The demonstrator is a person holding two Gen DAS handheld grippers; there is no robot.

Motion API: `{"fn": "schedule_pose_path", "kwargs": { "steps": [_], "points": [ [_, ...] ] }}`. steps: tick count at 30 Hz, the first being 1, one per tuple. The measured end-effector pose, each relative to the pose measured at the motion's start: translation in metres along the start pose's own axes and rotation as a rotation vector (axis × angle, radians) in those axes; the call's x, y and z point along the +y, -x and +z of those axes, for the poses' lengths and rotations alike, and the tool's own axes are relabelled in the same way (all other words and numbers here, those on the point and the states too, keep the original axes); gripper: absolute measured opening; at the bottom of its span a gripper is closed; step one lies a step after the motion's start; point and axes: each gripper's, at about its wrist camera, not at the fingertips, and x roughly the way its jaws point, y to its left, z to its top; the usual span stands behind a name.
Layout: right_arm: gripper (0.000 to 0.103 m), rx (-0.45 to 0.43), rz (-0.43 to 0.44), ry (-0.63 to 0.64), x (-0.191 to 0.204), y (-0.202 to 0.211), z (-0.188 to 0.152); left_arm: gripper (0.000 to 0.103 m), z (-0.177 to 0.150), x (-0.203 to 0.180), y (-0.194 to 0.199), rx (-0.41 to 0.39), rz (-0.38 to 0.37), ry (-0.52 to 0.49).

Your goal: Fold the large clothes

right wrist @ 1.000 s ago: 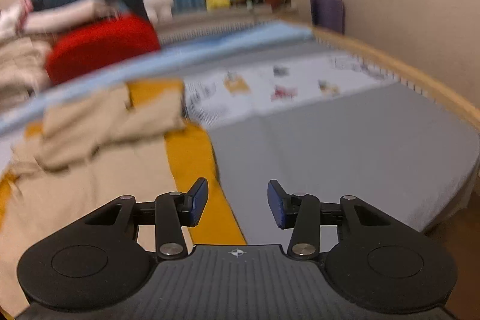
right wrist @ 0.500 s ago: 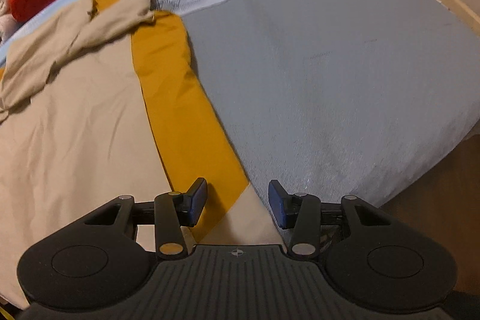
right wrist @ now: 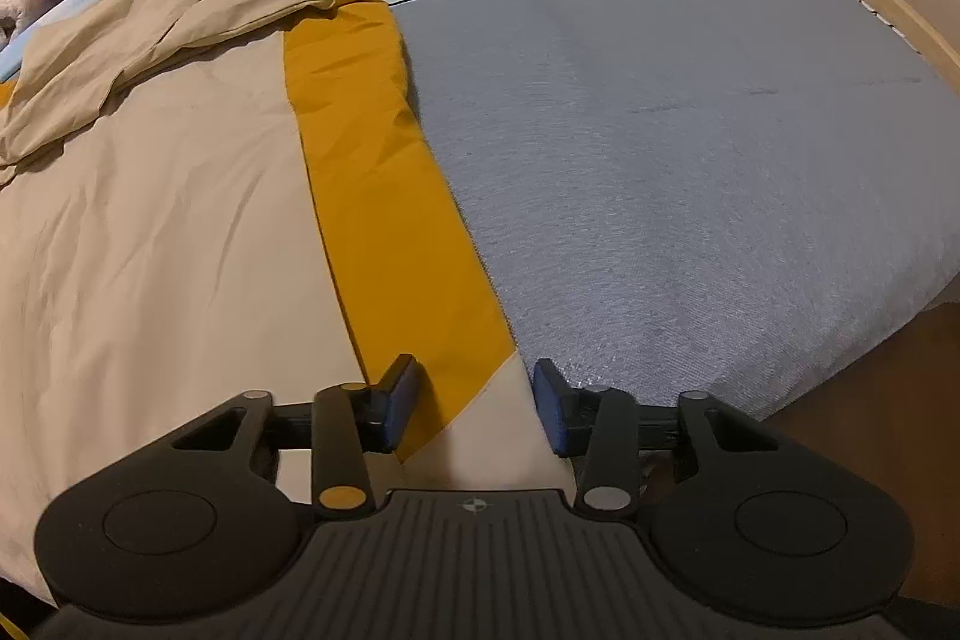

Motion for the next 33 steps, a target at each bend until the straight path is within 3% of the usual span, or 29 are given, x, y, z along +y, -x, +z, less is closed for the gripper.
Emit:
{"fn": "schedule_pose_path", "kwargs": {
  "steps": [6,7,8,9,12,14,16,18,19,22,23,24,25,27,33],
  "points": [
    [0.015,0.002,0.018,0.002,0.001,0.001,0.0,0.043,-0.001,-0.003,-0.001,-0.011,0.009,-0.027],
    [0.012,0.0,0.022,0.006,0.002,0.001,0.0,0.035,-0.002,-0.004,0.0,-0.014,0.002,-0.036],
    [0.011,-0.003,0.024,0.011,0.003,0.002,0.0,0.015,-0.002,-0.005,0.001,-0.017,-0.011,-0.046],
    [0.008,-0.007,0.028,0.014,0.004,0.003,-0.001,0.011,-0.002,-0.006,0.005,-0.023,-0.024,-0.054],
    [0.004,-0.042,0.053,0.01,0.004,0.013,0.001,0.009,-0.001,-0.005,0.02,-0.061,-0.086,-0.051],
    [0.004,-0.082,0.079,0.001,0.003,0.022,0.002,0.01,-0.001,-0.005,0.018,-0.046,-0.115,-0.05],
    [0.004,-0.076,0.071,-0.008,0.001,0.022,0.003,0.015,-0.002,-0.006,0.008,-0.002,-0.104,-0.055],
    [0.011,-0.03,0.041,-0.024,-0.001,0.013,0.002,0.033,-0.003,-0.007,0.001,0.015,-0.078,-0.068],
    [0.015,-0.007,0.028,-0.033,-0.002,0.008,0.001,0.034,-0.003,-0.008,0.0,0.019,-0.062,-0.076],
    [0.016,0.013,0.006,-0.002,0.001,0.003,-0.003,0.035,-0.003,-0.008,-0.002,0.018,-0.054,-0.077],
    [0.016,0.012,0.002,0.012,0.003,0.004,-0.003,0.029,-0.004,-0.007,-0.002,0.017,-0.053,-0.078],
    [0.016,0.011,0.001,0.017,0.003,0.003,-0.004,0.013,-0.004,-0.007,0.0,0.012,-0.05,-0.08],
    [0.012,0.008,0.004,0.014,0.003,0.005,-0.004,0.009,-0.004,-0.007,0.001,0.006,-0.052,-0.082],
    [0.005,-0.002,0.024,-0.005,0.001,0.009,-0.003,0.006,-0.004,-0.008,0.01,-0.016,-0.073,-0.081],
    [0.003,-0.095,0.132,-0.045,-0.001,0.05,0.009,0.004,0.001,-0.016,0.068,-0.149,-0.182,-0.153]
  ]
}}
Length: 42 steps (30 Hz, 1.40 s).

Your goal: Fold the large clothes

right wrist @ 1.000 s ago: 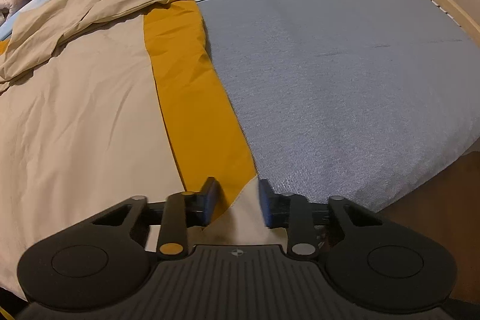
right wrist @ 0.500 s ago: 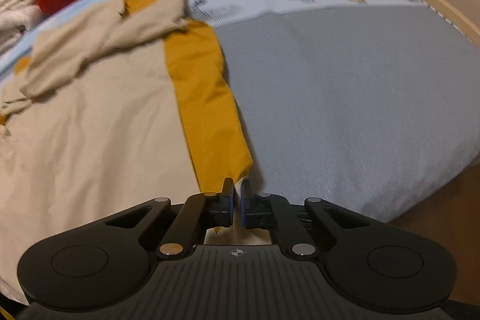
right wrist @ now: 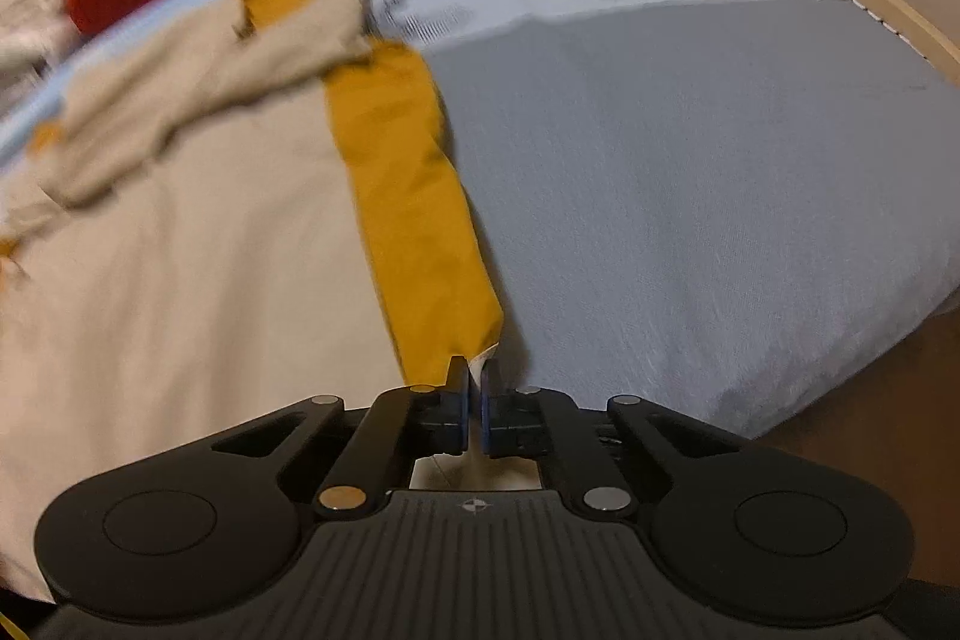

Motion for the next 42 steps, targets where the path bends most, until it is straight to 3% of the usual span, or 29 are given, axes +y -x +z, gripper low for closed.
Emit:
{"fn": "schedule_pose_path", "kwargs": {
  "steps": [8,15,19,24,29,31,33,35,37,38,40,42],
  "points": [
    [0.002,-0.167,0.218,-0.051,-0.007,0.099,0.032,0.004,0.033,0.004,0.089,-0.11,-0.194,-0.023],
    [0.002,-0.221,0.344,-0.091,-0.042,0.19,0.031,0.004,0.031,0.039,0.174,-0.09,-0.339,0.016],
    [0.002,-0.22,0.358,-0.12,-0.065,0.212,0.022,0.004,0.033,0.057,0.179,-0.058,-0.373,0.063],
    [0.002,-0.165,0.321,-0.163,-0.064,0.172,0.042,0.004,0.071,0.064,0.108,0.003,-0.366,0.133],
    [0.002,-0.112,0.297,-0.167,-0.037,0.084,0.106,0.007,0.132,0.072,-0.007,0.08,-0.349,0.302],
    [0.007,-0.102,0.28,-0.192,-0.027,0.048,0.136,0.014,0.149,0.081,-0.047,0.102,-0.329,0.396],
    [0.012,-0.153,0.218,-0.234,-0.026,0.026,0.155,0.041,0.156,0.094,-0.069,0.092,-0.298,0.487],
    [0.013,-0.197,0.171,-0.26,-0.029,0.006,0.165,0.044,0.152,0.106,-0.077,0.073,-0.292,0.554],
    [0.013,-0.197,0.16,-0.266,-0.033,-0.011,0.16,0.044,0.151,0.107,-0.074,0.076,-0.271,0.54],
    [0.013,-0.188,0.164,-0.253,-0.036,-0.019,0.153,0.044,0.15,0.103,-0.071,0.07,-0.26,0.496],
    [0.016,-0.072,0.129,-0.231,-0.037,-0.038,0.147,0.046,0.145,0.088,-0.066,0.072,-0.234,0.394],
    [0.017,-0.085,0.16,-0.198,-0.032,-0.042,0.146,0.047,0.143,0.076,-0.068,0.077,-0.204,0.31]
  ]
}}
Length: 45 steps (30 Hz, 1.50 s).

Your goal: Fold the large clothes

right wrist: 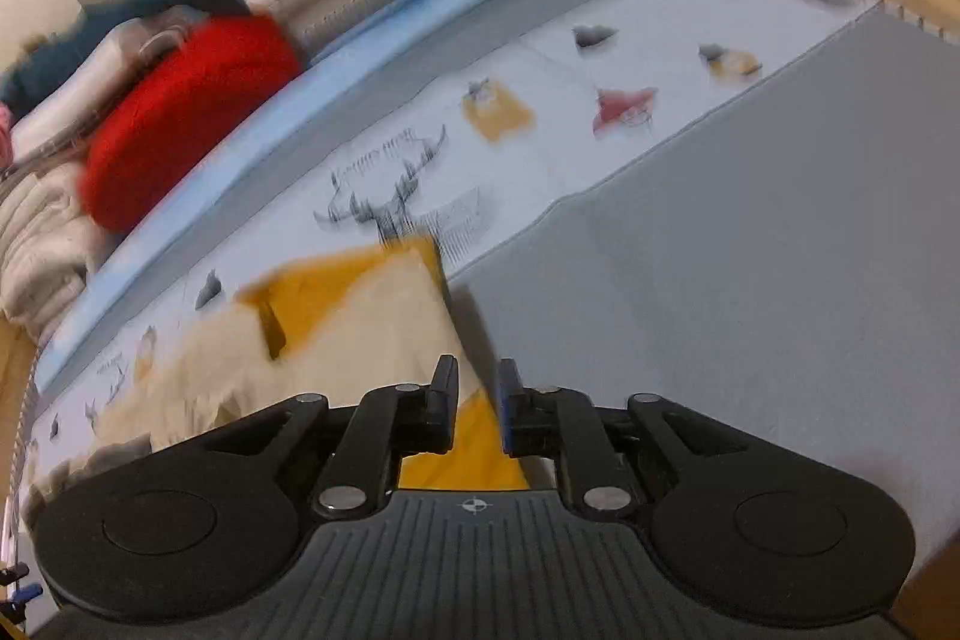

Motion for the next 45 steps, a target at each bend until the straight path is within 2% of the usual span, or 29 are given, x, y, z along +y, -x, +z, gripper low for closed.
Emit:
{"fn": "schedule_pose_path", "kwargs": {
  "steps": [2,4,5,7,8,9,14,18,25,26,27,28,29,30,31,33,37,39,43,45],
  "points": [
    [0.024,0.013,-0.015,0.073,0.008,-0.005,-0.003,0.047,-0.007,-0.007,-0.002,-0.009,0.031,-0.063],
    [0.034,0.032,-0.029,0.091,0.012,-0.013,-0.01,0.047,-0.013,-0.01,-0.007,-0.02,0.053,-0.095],
    [0.035,0.048,-0.027,0.086,0.012,-0.017,-0.013,0.047,-0.015,-0.012,-0.01,-0.024,0.063,-0.107],
    [0.038,0.075,-0.032,0.092,0.013,-0.025,-0.021,0.059,-0.019,-0.018,-0.014,-0.048,0.07,-0.143],
    [0.04,0.088,-0.041,0.105,0.014,-0.03,-0.024,0.071,-0.021,-0.021,-0.016,-0.059,0.076,-0.162],
    [0.042,0.098,-0.049,0.12,0.015,-0.033,-0.026,0.075,-0.021,-0.026,-0.023,-0.053,0.098,-0.185],
    [0.048,0.14,-0.09,0.153,0.013,-0.055,-0.031,0.078,-0.019,-0.049,-0.049,-0.042,0.155,-0.284],
    [0.054,0.137,-0.078,0.177,0.02,-0.074,-0.027,0.078,-0.014,-0.063,-0.066,-0.057,0.185,-0.339],
    [0.053,0.152,-0.087,0.238,0.031,-0.102,-0.02,0.077,0.002,-0.077,-0.078,-0.114,0.194,-0.349],
    [0.052,0.15,-0.081,0.245,0.033,-0.104,-0.019,0.07,0.004,-0.078,-0.08,-0.12,0.185,-0.344],
    [0.045,0.146,-0.079,0.254,0.035,-0.105,-0.018,0.055,0.006,-0.079,-0.08,-0.124,0.174,-0.343],
    [0.025,0.138,-0.078,0.274,0.038,-0.106,-0.018,0.045,0.008,-0.08,-0.082,-0.123,0.163,-0.346],
    [0.014,0.125,-0.085,0.292,0.041,-0.106,-0.017,0.017,0.011,-0.082,-0.083,-0.128,0.16,-0.35],
    [0.007,0.105,-0.084,0.304,0.043,-0.104,-0.015,0.003,0.013,-0.083,-0.083,-0.136,0.163,-0.355],
    [0.003,0.091,-0.073,0.301,0.044,-0.102,-0.012,0.0,0.016,-0.085,-0.083,-0.152,0.156,-0.355],
    [0.001,0.037,-0.044,0.273,0.047,-0.093,-0.005,0.0,0.022,-0.086,-0.076,-0.212,0.163,-0.346],
    [0.0,-0.169,0.021,0.23,0.058,-0.062,0.012,0.0,0.037,-0.084,-0.054,-0.384,0.16,-0.273],
    [0.0,-0.261,0.034,0.227,0.063,-0.052,0.02,0.0,0.043,-0.085,-0.054,-0.417,0.161,-0.264],
    [0.0,-0.295,-0.008,0.166,0.063,-0.067,0.031,0.0,0.057,-0.088,-0.068,-0.461,0.182,-0.275],
    [0.0,-0.304,-0.02,0.165,0.066,-0.077,0.035,0.0,0.064,-0.086,-0.077,-0.469,0.235,-0.259]
  ]
}}
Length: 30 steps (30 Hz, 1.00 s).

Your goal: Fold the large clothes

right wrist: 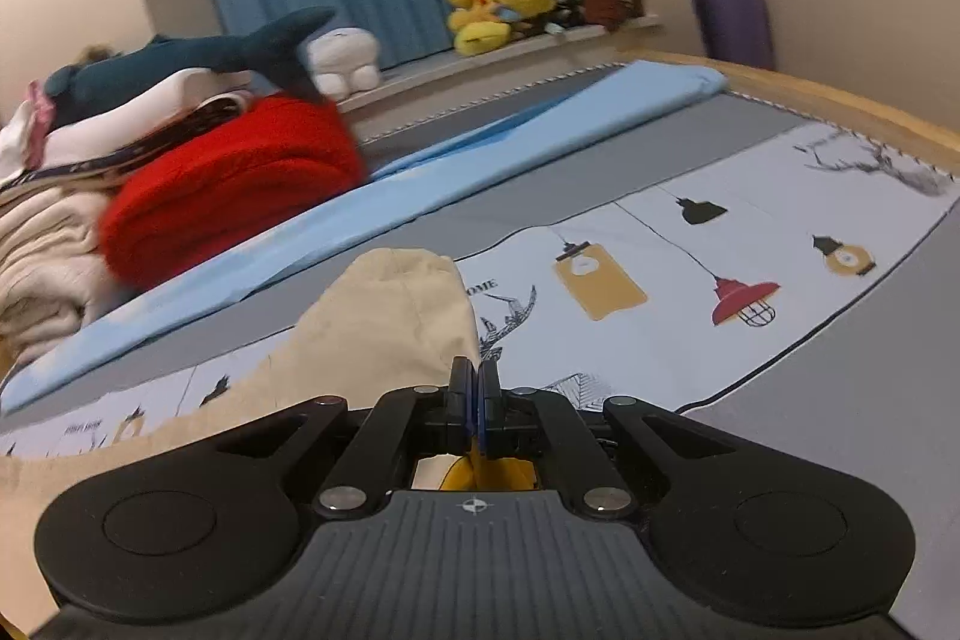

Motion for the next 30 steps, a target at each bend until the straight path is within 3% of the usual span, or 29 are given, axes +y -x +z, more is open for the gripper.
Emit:
{"fn": "schedule_pose_path", "kwargs": {
  "steps": [4,7,8,9,11,15,16,17,18,20,22,25,27,30],
  "points": [
    [0.0,0.064,-0.063,0.038,0.004,-0.034,-0.008,0.0,-0.006,0.017,-0.037,0.129,0.038,0.057],
    [0.0,0.122,-0.085,0.052,0.002,-0.053,-0.016,0.004,-0.008,0.023,-0.044,0.197,-0.067,0.101],
    [0.001,0.137,-0.091,0.061,0.003,-0.056,-0.019,0.019,-0.009,0.023,-0.045,0.209,-0.105,0.104],
    [0.001,0.148,-0.093,0.066,0.003,-0.059,-0.02,0.045,-0.011,0.023,-0.047,0.228,-0.127,0.108],
    [0.001,0.156,-0.094,0.072,0.004,-0.061,-0.021,0.056,-0.017,0.025,-0.055,0.272,-0.143,0.132],
    [0.001,0.158,-0.095,0.071,0.004,-0.061,-0.022,0.054,-0.035,0.028,-0.071,0.346,-0.15,0.153],
    [0.001,0.157,-0.094,0.072,0.005,-0.06,-0.023,0.045,-0.039,0.029,-0.073,0.354,-0.156,0.159],
    [0.001,0.156,-0.093,0.074,0.005,-0.06,-0.022,0.008,-0.04,0.031,-0.073,0.363,-0.183,0.169],
    [0.001,0.154,-0.091,0.072,0.004,-0.059,-0.022,0.0,-0.038,0.032,-0.073,0.359,-0.192,0.167],
    [0.001,0.136,-0.078,0.066,0.004,-0.055,-0.019,0.0,-0.028,0.032,-0.061,0.268,-0.183,0.15],
    [0.0,0.063,-0.051,0.06,0.006,-0.046,-0.013,0.0,-0.018,0.035,-0.049,0.171,-0.168,0.164],
    [0.0,-0.038,-0.01,0.054,0.01,-0.035,-0.005,0.001,-0.021,0.031,-0.049,0.183,-0.135,0.137],
    [0.001,-0.008,-0.063,0.064,0.012,-0.043,-0.008,0.009,-0.028,0.025,-0.055,0.241,-0.083,0.058],
    [0.003,0.072,-0.177,0.065,0.005,-0.055,-0.014,0.01,-0.025,0.012,-0.041,0.177,-0.028,-0.081]
  ]
}}
